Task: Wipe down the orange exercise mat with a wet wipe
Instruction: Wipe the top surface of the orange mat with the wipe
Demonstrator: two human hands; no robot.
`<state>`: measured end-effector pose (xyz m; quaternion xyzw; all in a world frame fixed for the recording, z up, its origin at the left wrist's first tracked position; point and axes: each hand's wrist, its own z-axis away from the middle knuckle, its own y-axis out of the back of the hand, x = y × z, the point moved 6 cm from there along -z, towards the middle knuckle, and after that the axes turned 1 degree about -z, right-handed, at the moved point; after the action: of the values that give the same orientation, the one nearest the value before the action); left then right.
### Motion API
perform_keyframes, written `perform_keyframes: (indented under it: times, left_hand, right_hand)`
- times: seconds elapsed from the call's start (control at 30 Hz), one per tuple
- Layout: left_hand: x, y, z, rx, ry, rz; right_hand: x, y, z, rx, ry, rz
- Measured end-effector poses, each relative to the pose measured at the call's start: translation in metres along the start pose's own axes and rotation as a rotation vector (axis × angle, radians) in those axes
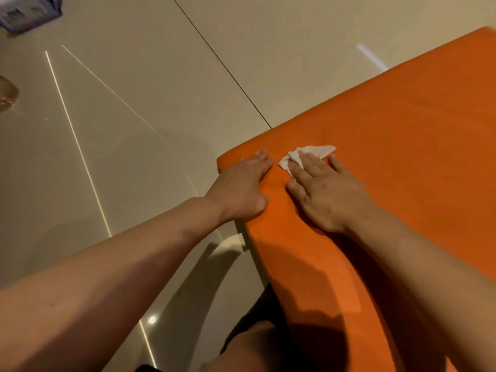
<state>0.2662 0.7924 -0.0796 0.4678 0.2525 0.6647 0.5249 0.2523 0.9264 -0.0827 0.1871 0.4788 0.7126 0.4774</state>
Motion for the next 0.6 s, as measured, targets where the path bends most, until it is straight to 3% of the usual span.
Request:
perform_keyframes:
  times: [0.23, 0.47, 0.6]
  left_hand:
    - [0.006, 0.018, -0.019, 0.26, -0.012, -0.109]
    - [0.024, 0.019, -0.043, 0.149, -0.133, -0.084]
    - [0.039, 0.016, -0.055, 0.096, -0.188, -0.052]
  right_hand:
    - [0.007, 0.017, -0.07, 0.003, -0.062, -0.037]
    - [0.035, 0.009, 0.003, 0.039, -0.122, -0.085]
    - [0.052, 0.019, -0.04, 0.095, -0.216, -0.078]
